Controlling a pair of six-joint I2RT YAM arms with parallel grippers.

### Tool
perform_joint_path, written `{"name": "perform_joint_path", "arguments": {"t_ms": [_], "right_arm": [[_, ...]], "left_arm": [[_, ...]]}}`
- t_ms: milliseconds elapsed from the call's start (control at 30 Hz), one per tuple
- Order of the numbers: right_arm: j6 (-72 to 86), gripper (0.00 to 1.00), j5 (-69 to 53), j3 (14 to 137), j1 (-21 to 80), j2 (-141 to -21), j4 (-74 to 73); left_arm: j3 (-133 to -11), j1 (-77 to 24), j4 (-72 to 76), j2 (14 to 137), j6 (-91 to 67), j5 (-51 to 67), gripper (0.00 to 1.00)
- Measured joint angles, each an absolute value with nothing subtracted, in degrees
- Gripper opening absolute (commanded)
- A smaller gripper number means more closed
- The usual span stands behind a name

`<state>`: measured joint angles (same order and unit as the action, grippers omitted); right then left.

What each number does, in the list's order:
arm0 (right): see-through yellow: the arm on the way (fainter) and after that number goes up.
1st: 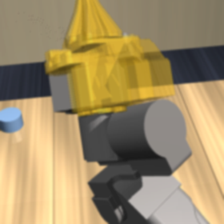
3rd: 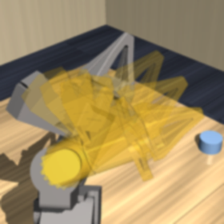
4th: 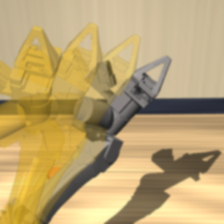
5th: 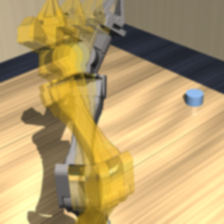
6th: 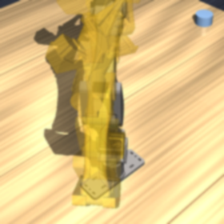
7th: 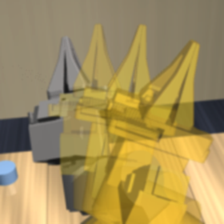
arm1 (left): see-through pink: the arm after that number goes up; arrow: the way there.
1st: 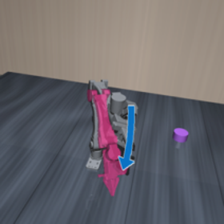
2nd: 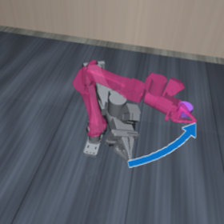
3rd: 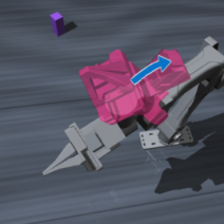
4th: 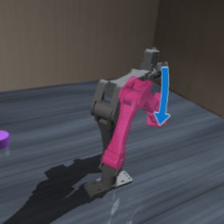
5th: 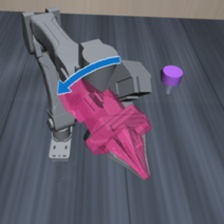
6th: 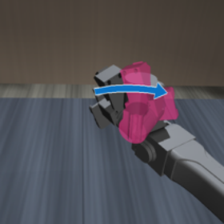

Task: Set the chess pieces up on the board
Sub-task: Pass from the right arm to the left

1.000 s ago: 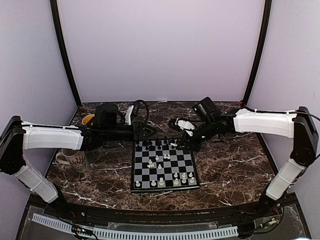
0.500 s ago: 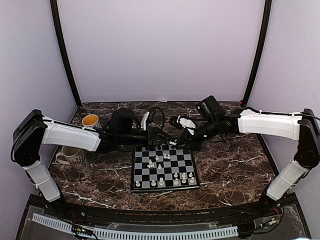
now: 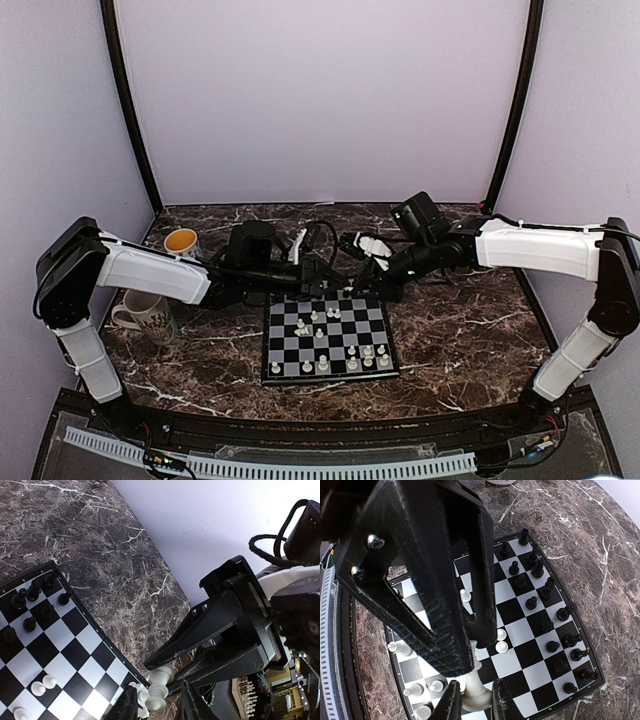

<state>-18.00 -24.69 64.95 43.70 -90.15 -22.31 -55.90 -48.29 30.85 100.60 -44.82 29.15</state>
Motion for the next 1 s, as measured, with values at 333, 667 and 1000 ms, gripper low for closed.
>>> {"name": "perform_joint_path", "arguments": {"t_ms": [333,667,1000], "right_arm": [[-18.1,0.19,-24.7,64.9,43.7,-90.1,-22.3],[-18.2,0.27,-24.6,64.8,43.7,-90.1,-22.3],[-19.3,0.44,-22.1,63.7,43.5,-88.4,-22.2]], "left_arm": [[-56.0,-48.3,32.6,101.7,-45.9,30.7,0.28],[-56.2,-48.3,33.4,102.3,-46.7,31.1,0.13],[-60.2,-48.3,22.1,100.3,-38.7,28.8,0.1]]}}
